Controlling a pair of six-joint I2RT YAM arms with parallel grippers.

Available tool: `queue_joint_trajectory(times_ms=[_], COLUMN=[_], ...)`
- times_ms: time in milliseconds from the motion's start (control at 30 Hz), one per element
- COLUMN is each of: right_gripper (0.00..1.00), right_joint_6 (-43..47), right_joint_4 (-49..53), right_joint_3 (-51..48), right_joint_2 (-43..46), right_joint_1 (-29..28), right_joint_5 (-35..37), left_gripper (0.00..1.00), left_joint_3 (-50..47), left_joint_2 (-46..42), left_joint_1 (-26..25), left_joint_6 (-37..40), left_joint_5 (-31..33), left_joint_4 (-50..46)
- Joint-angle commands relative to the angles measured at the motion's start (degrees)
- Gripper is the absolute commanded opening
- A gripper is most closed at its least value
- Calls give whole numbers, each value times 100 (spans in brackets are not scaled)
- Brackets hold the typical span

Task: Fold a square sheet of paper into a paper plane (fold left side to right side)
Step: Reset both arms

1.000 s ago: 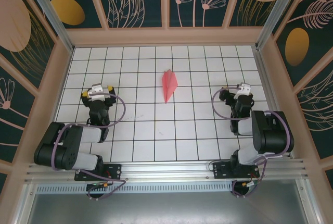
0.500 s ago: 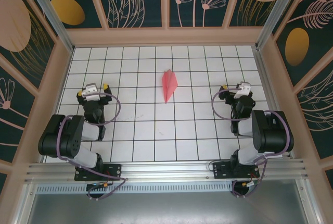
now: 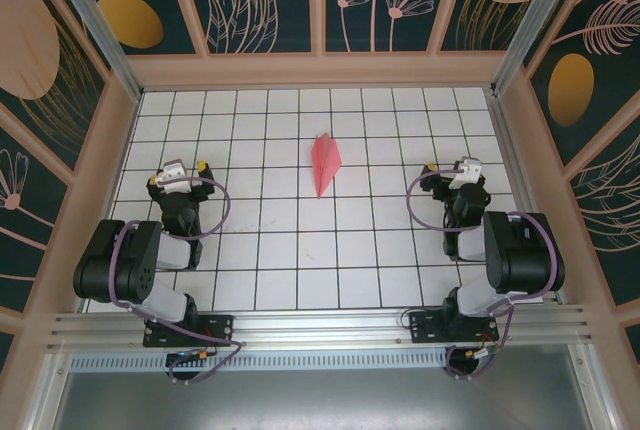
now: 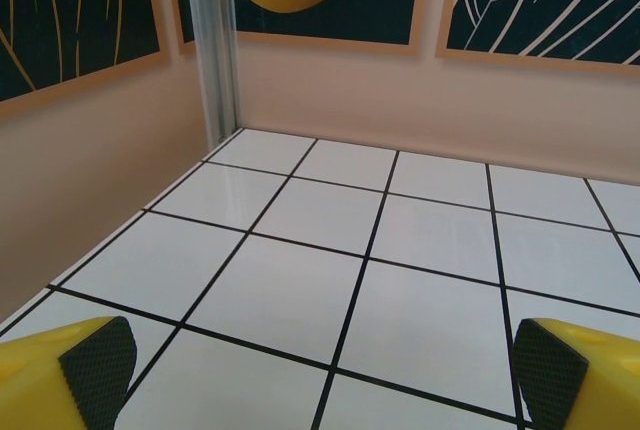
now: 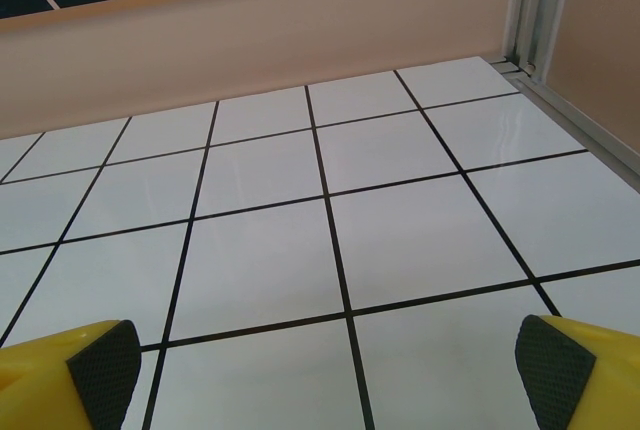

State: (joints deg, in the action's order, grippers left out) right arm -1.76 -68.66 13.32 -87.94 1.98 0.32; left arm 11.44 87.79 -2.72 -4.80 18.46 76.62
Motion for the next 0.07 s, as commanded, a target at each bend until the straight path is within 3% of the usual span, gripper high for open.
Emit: queue_joint_trajectory(times_ms=[0, 33], right_gripper=[99, 99], right_joint_6=[91, 93], right_joint_4=[-279, -279], right_joint_3=[-5, -5], right_joint_2=[-33, -37], right_joint_1=[-33, -32], right_joint_5=[-33, -39], left_gripper=[99, 99], left_joint_3=[29, 32], left_joint_2=[-38, -42], left_joint_1=[26, 26], left_joint_6=[-118, -118], left_joint_5=[32, 31], left_joint_4=[46, 51])
